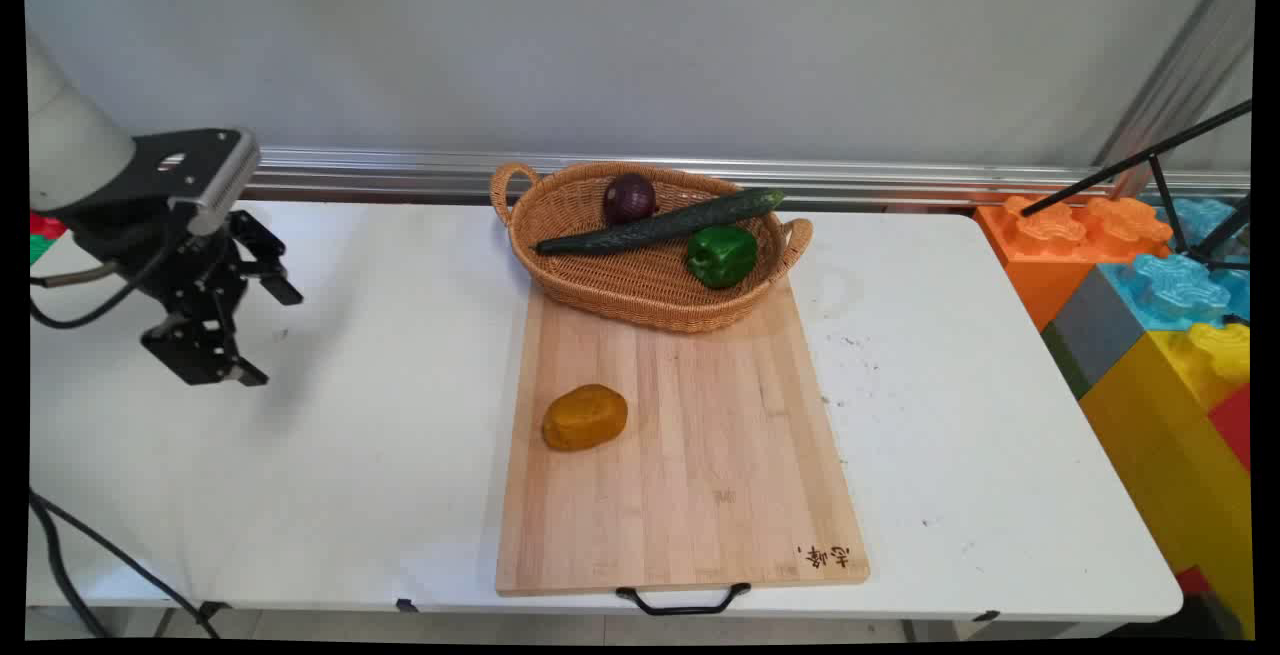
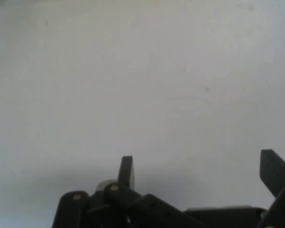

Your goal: Pick up the potato from the cutting board

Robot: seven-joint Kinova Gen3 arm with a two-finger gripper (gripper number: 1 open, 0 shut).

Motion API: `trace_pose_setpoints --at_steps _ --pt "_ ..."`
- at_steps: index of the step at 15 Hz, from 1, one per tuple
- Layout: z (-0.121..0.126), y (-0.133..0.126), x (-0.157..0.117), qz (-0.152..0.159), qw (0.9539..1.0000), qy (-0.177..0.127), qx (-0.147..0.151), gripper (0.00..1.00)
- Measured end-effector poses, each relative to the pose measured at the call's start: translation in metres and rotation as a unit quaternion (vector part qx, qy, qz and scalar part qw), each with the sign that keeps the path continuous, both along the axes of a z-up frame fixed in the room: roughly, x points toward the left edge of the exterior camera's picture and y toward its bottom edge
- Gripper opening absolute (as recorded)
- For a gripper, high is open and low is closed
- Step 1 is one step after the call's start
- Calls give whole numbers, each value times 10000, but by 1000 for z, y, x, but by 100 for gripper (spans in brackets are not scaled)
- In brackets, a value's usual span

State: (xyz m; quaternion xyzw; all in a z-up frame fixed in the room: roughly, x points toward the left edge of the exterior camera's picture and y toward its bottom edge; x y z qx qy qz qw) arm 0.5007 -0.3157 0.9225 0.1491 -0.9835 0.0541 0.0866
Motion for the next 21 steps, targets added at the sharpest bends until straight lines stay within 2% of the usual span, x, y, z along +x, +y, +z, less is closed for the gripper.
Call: trace_pose_setpoints --at_steps 4,7,10,15,17,21 --pt "-13 -11 -18 -36 9987 481 -140 100" --pt "-21 -25 -44 176 9951 962 -151 100" --pt "-30 -39 -70 448 9911 1253 -57 100" --pt "-55 -73 -121 947 9829 1570 184 100" --pt "-65 -83 -133 1119 9798 1634 283 100" --pt "-94 -104 -157 1563 9708 1727 576 100"
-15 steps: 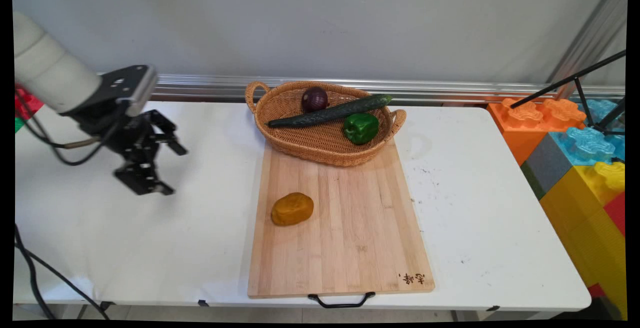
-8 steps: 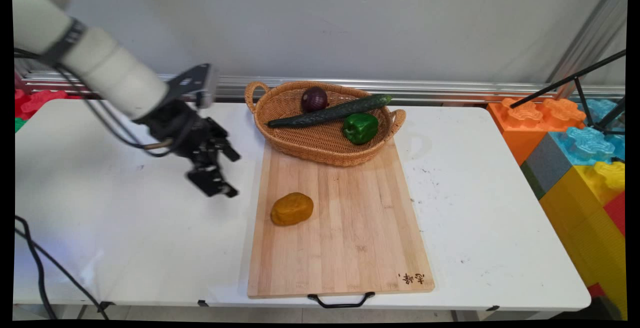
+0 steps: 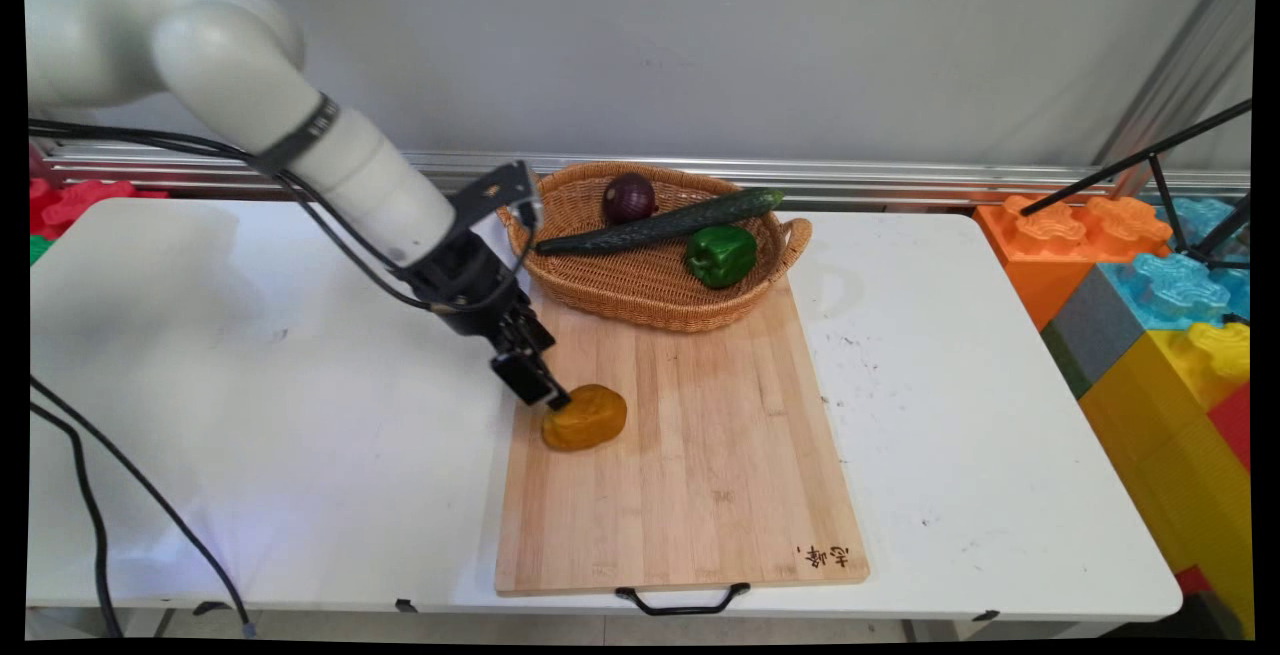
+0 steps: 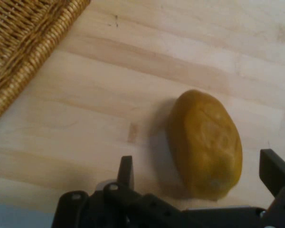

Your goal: Pick up the potato from the cutting board

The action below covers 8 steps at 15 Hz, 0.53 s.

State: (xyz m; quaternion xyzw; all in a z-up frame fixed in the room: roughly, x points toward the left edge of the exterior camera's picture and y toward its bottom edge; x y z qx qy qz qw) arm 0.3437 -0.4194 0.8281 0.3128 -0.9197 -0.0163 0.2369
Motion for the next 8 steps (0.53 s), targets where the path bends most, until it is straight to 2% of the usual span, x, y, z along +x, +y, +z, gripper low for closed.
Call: trace_pose_setpoints --at_steps 8 --pt "-32 -17 -22 516 9972 127 523 100"
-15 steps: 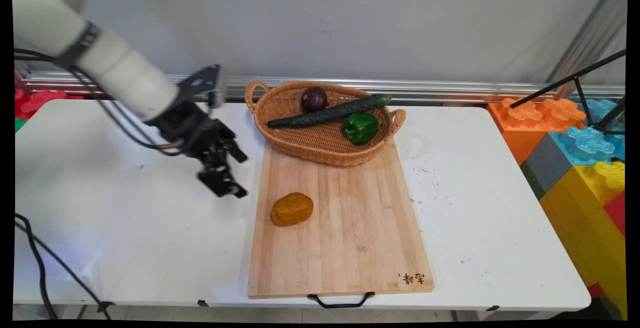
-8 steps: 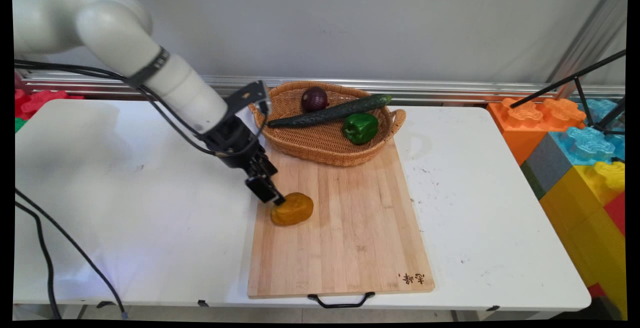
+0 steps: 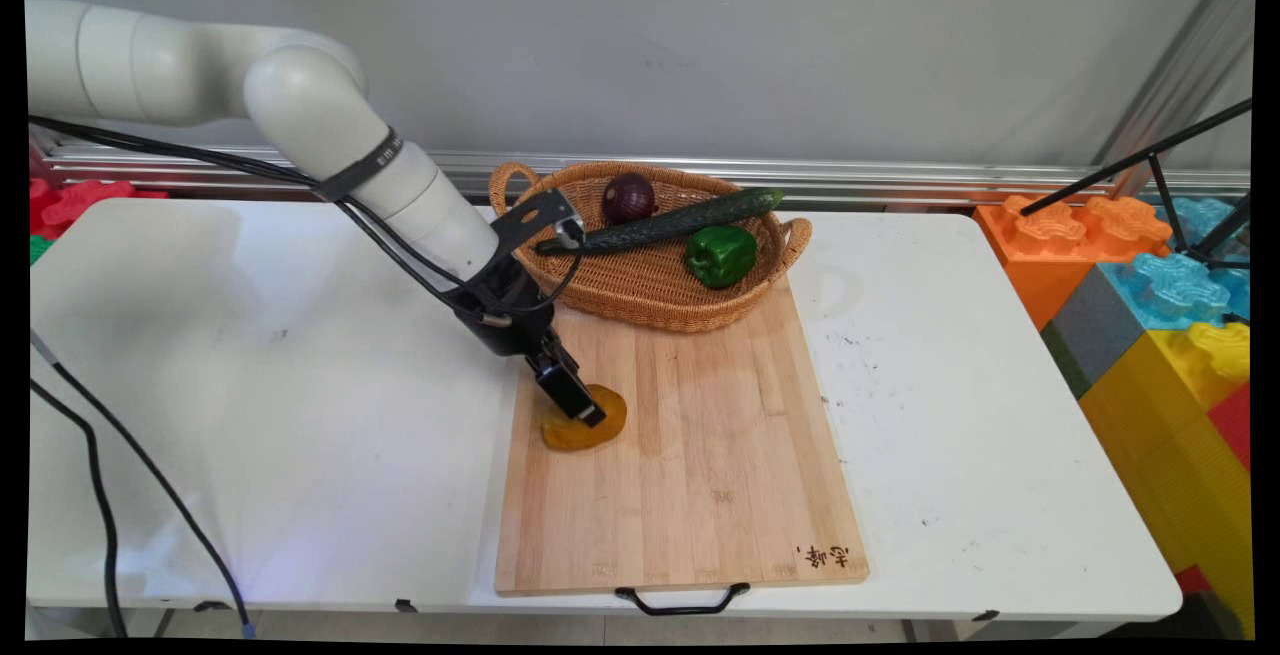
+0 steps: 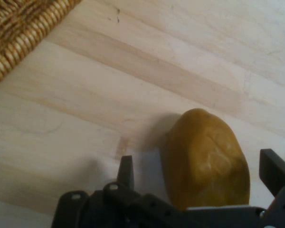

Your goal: Pick up the potato from the cutting board, then place the picked object in the vegetable basket

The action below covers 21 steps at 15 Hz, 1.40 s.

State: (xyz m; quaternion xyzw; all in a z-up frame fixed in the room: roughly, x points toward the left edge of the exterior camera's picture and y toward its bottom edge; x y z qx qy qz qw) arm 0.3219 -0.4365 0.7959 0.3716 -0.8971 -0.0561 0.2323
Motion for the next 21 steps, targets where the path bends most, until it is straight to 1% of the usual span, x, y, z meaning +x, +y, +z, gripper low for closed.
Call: trace_pose_setpoints --at_steps 3,4,9,11,13,15,17,19,20,21 --pt "-3 -1 -1 34 9999 -18 119 100" --pt "-4 -1 -2 28 9999 -28 156 0" --pt "-1 3 -4 35 9995 11 303 0" --pt "6 5 -4 43 9996 82 276 0" --pt "18 7 -4 87 9996 232 143 0" --pt "34 7 -4 191 9989 417 -59 0" --pt "53 6 -2 333 9972 579 -325 0" --pt "74 5 2 477 9944 672 -662 0" --pt "85 3 5 562 9921 692 -879 0" --pt "92 2 7 619 9903 689 -1034 0"
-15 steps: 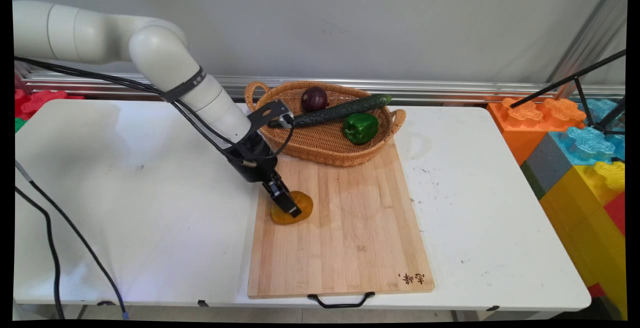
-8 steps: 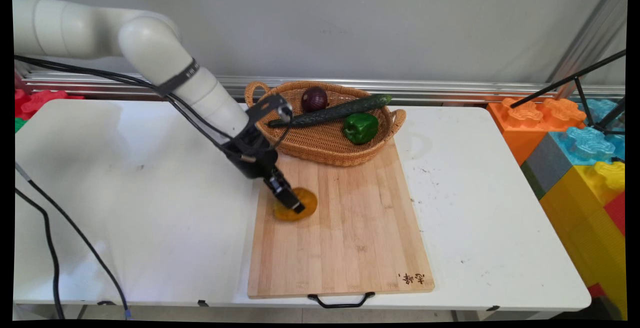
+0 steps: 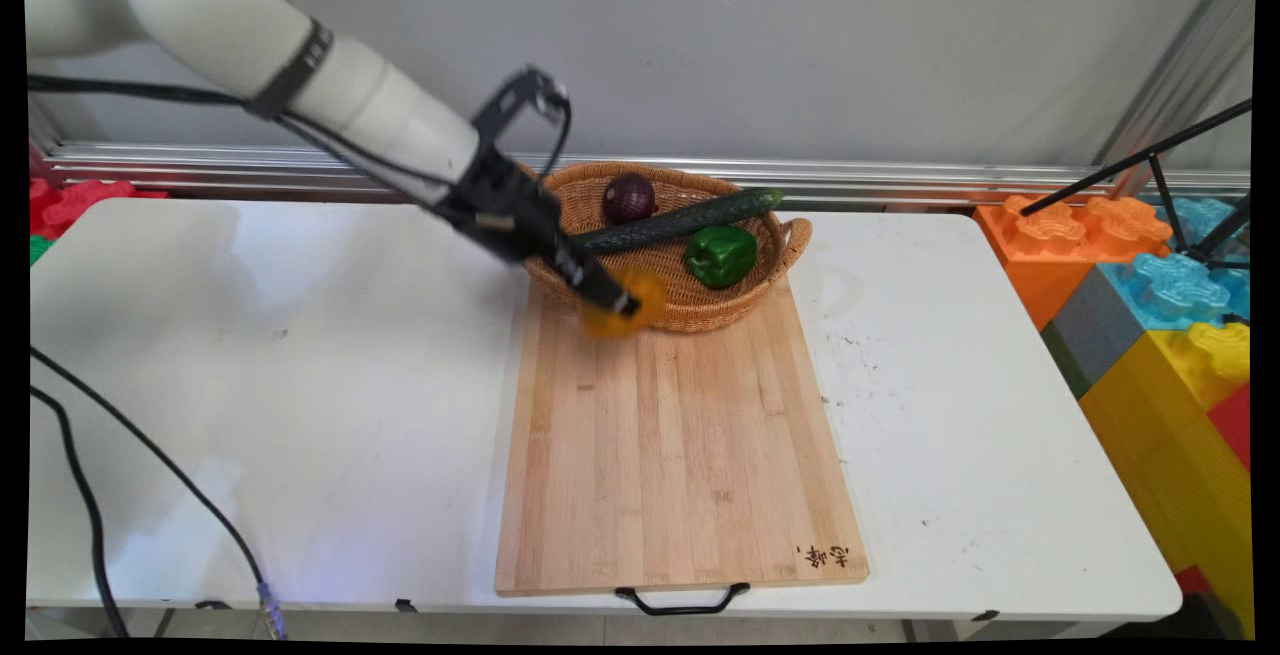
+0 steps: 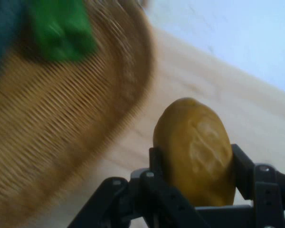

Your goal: Place the picked object in the vegetable basket

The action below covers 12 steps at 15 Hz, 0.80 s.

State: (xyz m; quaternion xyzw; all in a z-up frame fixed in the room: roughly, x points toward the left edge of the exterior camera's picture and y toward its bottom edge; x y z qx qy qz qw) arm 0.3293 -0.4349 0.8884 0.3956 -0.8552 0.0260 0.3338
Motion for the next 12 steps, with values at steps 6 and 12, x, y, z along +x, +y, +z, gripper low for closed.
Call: trace_pose_setpoints --at_steps 6,12 --pt "26 -25 25 572 9915 -509 -1053 0" --pt "5 -45 32 645 9851 -1038 -1213 0"
